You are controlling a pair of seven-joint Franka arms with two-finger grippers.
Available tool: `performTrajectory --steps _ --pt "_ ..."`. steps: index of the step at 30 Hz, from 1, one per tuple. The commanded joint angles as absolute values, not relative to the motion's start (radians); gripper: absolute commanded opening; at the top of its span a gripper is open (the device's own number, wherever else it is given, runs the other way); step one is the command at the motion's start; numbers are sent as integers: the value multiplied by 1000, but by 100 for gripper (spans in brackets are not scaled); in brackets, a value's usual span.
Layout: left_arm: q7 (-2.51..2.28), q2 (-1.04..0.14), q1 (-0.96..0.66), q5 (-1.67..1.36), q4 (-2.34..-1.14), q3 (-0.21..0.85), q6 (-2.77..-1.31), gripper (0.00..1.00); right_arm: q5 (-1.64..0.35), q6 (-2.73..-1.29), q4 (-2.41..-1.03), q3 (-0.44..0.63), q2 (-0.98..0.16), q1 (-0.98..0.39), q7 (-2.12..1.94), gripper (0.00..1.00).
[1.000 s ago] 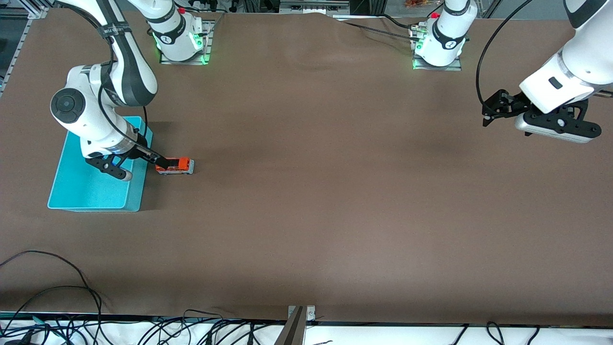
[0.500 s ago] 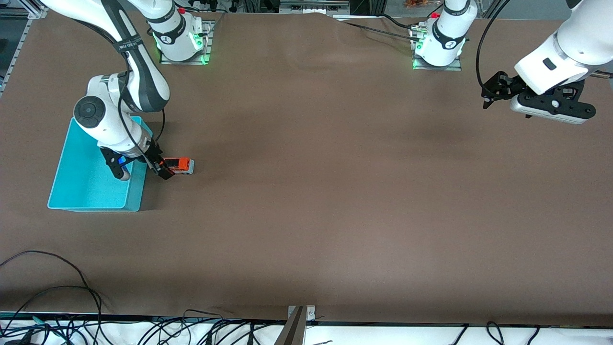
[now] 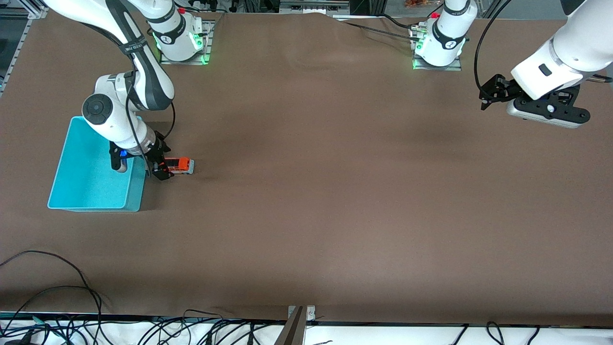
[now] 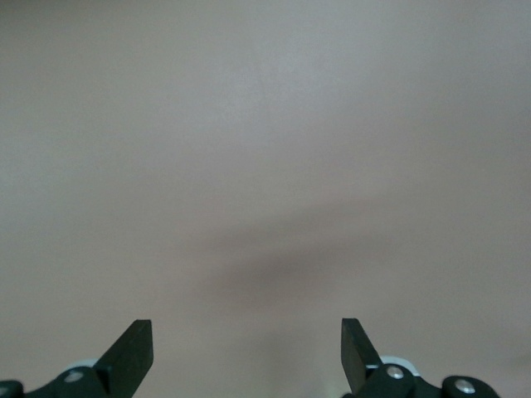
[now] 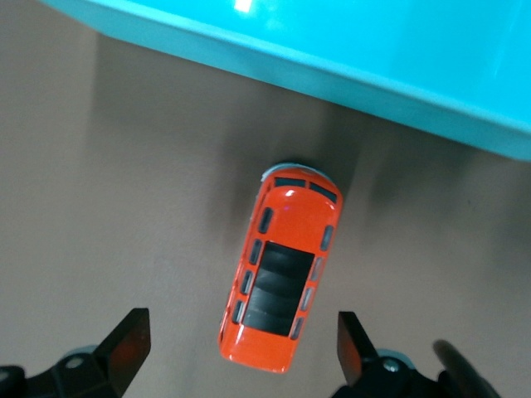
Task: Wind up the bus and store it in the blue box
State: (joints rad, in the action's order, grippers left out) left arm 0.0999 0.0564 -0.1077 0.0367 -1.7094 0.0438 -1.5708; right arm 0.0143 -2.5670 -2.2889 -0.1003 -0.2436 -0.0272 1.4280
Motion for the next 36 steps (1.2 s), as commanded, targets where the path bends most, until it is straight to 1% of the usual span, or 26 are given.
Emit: performTrajectory --steps 1,9,13,18,27,28,29,30,31,32,33,36 --pt "83 35 -109 57 -1671 41 -1536 100 26 -2632 -2332 -103 -245 -28 1491 100" --pt "83 28 -100 58 -1667 34 -1537 100 25 -2658 -2333 -103 -273 -28 1491 100" --pt "86 26 -81 54 -1667 35 -1537 100 26 -2704 -2333 -103 -301 -26 1491 100" --pt "81 25 -84 54 -1623 35 -1536 100 26 -2707 -2332 -101 -314 -26 1491 100" --pt "87 28 -91 63 -1615 40 -1502 100 127 -2734 -2329 -94 -374 -15 1488 100" --pt "87 29 -89 61 -1612 40 -1487 100 127 -2734 -2330 -91 -374 -15 1486 96" --pt "86 28 -86 58 -1608 40 -1470 100 127 -2734 -2329 -89 -374 -15 1488 81" --pt "86 28 -83 55 -1603 37 -1456 100 127 -2734 -2329 -84 -374 -15 1489 64" --pt "87 28 -80 54 -1603 35 -1447 100 127 -2734 -2327 -83 -374 -15 1489 42" --pt "89 28 -77 54 -1603 35 -1444 100 127 -2734 -2327 -81 -373 -15 1491 16" --pt "87 28 -75 54 -1601 35 -1443 100 127 -2734 -2327 -81 -373 -15 1491 0" --pt "80 28 -77 57 -1588 37 -1443 100 126 -2732 -2324 -81 -365 -15 1512 0"
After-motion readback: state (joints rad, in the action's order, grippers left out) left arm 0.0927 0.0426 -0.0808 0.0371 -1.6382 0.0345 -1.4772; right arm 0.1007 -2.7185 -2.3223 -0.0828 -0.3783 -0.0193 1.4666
